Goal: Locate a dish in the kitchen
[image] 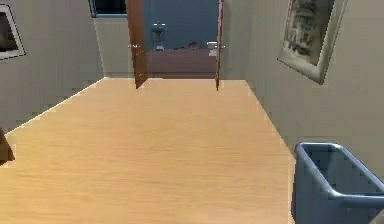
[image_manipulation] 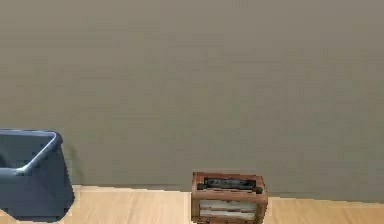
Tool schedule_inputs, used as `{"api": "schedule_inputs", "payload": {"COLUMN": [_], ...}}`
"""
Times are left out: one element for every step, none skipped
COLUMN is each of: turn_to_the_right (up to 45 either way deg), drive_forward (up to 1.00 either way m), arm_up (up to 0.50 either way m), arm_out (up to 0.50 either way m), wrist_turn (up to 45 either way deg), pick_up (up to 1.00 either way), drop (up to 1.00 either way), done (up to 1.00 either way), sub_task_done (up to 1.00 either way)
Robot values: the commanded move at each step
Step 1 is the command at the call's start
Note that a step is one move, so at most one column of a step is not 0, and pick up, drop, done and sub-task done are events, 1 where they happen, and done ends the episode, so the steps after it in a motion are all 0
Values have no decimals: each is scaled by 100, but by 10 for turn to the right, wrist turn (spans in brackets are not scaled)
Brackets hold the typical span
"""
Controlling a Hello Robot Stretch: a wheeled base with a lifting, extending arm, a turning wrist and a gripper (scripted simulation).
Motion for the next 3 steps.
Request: {"api": "schedule_inputs", "payload": {"turn_to_the_right": [0, 0, 0], "drive_forward": [100, 100, 100], "arm_up": [0, 0, 0], "arm_out": [0, 0, 0], "wrist_turn": [0, 0, 0], "pick_up": [0, 0, 0], "drop": [0, 0, 0], "done": [0, 0, 0], "sub_task_done": [0, 0, 0]}}
